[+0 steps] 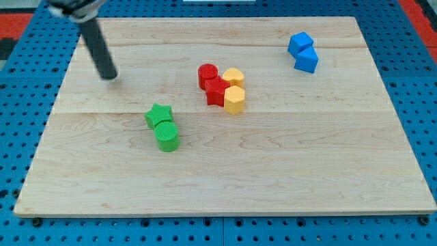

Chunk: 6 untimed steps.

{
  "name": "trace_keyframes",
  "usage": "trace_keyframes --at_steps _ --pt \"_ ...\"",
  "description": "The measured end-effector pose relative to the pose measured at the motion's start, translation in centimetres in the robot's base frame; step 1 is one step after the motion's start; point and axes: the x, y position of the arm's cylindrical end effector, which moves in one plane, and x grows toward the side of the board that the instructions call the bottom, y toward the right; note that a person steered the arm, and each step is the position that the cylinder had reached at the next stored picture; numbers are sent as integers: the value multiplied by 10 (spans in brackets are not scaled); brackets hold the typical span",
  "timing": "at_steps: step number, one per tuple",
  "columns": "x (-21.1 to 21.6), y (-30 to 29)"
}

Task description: Place the blue triangle left to the blue cube

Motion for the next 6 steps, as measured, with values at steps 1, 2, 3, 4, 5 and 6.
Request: trace_keyframes --at_steps 1,2,3,4,5,6 --pt "-81 80" --pt "-109 128" --pt "-93 176" --pt "-67 205" --pt "-57 265" --pt "-15 278"
